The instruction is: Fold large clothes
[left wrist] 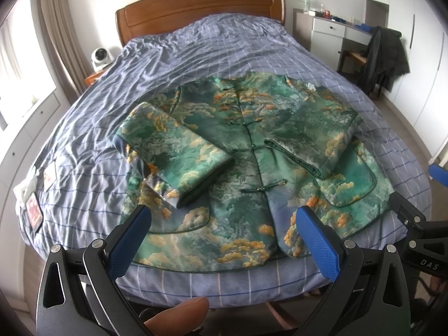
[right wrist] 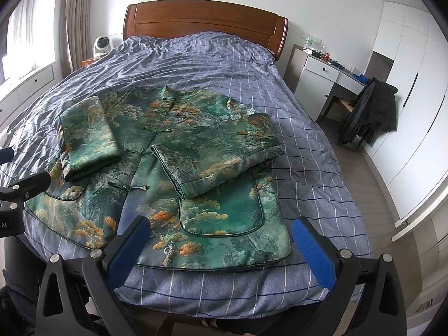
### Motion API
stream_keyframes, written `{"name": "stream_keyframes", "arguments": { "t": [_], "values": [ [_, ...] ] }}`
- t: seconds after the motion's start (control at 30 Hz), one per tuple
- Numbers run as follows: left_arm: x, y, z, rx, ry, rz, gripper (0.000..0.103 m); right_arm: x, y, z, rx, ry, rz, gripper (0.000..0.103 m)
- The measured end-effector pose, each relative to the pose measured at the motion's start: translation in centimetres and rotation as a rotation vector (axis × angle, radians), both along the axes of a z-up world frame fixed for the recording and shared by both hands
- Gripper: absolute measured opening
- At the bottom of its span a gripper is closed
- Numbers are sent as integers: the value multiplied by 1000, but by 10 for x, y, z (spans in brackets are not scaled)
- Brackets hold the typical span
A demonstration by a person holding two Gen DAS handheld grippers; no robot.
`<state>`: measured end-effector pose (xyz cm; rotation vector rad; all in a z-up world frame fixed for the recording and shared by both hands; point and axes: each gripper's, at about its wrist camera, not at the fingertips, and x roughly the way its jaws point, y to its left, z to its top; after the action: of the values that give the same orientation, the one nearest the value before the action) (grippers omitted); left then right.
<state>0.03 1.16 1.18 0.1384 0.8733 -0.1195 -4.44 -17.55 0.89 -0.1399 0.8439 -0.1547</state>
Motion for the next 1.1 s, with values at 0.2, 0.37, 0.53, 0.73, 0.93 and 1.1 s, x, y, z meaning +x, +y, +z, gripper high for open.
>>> {"name": "stream_keyframes", "arguments": {
  "t": [0.2, 0.37, 0.53, 0.73, 0.93, 1.1],
  "values": [
    [1, 0, -1, 5, -4, 3, 103, 0, 0, -1, -2, 1, 8, 103],
    [-1, 0, -2, 10, -6, 14, 103, -1, 3, -1, -14, -2, 17, 103],
    [3, 2, -6, 15, 5, 32, 103, -1, 4, 1, -21, -17, 32, 103],
    [1, 3, -7, 5, -8, 33, 103, -9, 4, 29, -84, -274, 196, 103],
    [-5, 12, -6, -12, -24, 55, 103, 68, 0, -30, 13, 55, 494, 103],
    [-7, 22, -9, -47, -3, 55, 103, 134, 9, -87, -79, 161, 546, 102]
  ]
}}
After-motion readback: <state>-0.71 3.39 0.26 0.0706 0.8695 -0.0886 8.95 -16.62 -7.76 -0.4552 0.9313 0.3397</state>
